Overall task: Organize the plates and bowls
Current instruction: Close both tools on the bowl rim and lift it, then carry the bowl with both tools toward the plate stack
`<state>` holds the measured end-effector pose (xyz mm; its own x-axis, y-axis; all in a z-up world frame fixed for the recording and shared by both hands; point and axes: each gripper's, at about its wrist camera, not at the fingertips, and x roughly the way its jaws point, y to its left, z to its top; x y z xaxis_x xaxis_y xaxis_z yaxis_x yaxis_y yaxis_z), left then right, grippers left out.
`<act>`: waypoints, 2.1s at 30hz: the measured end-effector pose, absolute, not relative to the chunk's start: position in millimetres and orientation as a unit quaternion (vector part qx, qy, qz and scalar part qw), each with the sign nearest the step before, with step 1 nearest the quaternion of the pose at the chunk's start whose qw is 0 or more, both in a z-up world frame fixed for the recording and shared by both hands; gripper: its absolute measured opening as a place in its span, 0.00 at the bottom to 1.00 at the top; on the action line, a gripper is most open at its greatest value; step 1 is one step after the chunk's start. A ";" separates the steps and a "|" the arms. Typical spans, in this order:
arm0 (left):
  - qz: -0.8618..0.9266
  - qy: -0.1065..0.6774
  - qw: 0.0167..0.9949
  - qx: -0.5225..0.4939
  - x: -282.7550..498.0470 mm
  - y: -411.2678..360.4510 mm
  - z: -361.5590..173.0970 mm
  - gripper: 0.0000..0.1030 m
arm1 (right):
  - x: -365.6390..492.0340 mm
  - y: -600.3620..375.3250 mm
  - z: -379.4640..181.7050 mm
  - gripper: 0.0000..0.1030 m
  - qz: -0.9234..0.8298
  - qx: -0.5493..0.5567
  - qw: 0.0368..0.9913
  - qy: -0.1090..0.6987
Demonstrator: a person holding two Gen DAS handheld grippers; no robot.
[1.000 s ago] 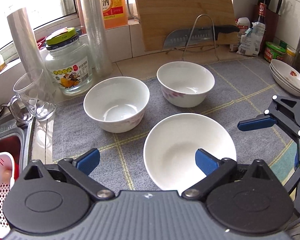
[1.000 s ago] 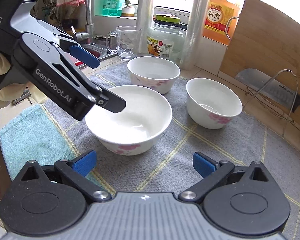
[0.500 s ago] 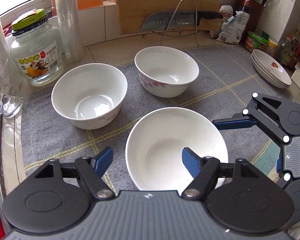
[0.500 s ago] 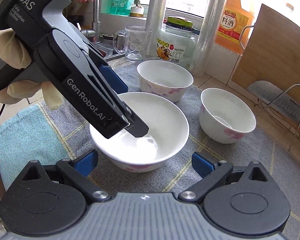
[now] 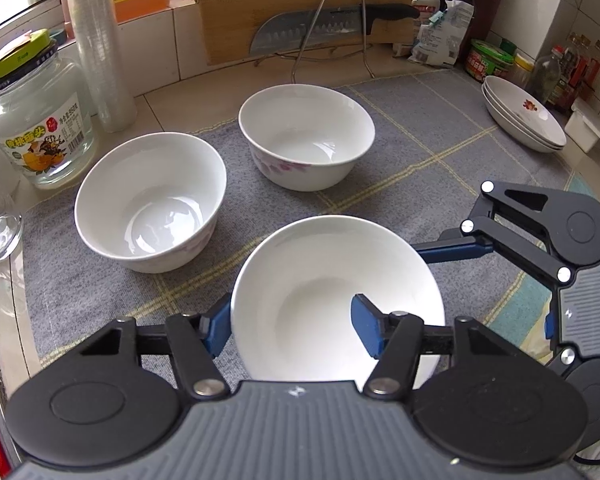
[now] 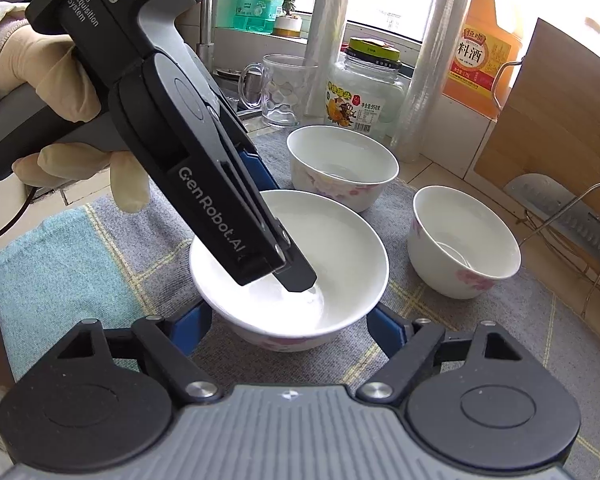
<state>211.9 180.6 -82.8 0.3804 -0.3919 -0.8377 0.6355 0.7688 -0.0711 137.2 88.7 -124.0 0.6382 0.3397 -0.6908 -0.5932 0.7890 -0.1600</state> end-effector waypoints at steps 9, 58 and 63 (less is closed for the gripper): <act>-0.317 0.464 0.815 0.137 214.3 179.3 -81.7 0.59 | 138.3 88.6 -123.3 0.85 0.262 -0.186 0.885 0.338; -0.437 0.434 0.764 0.192 197.3 16.7 -74.6 0.59 | 94.5 -44.7 -104.7 0.85 0.128 -0.130 0.909 0.374; -0.442 0.436 0.760 0.193 200.4 8.7 -79.0 0.59 | 96.2 -54.3 -106.3 0.85 0.121 -0.125 0.909 0.380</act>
<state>200.4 8.7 -79.0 0.2291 -0.5038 -0.8329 0.8404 0.5342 -0.0919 96.2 -54.3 -106.3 0.6823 0.1255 -0.7202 -0.3147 0.9396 -0.1344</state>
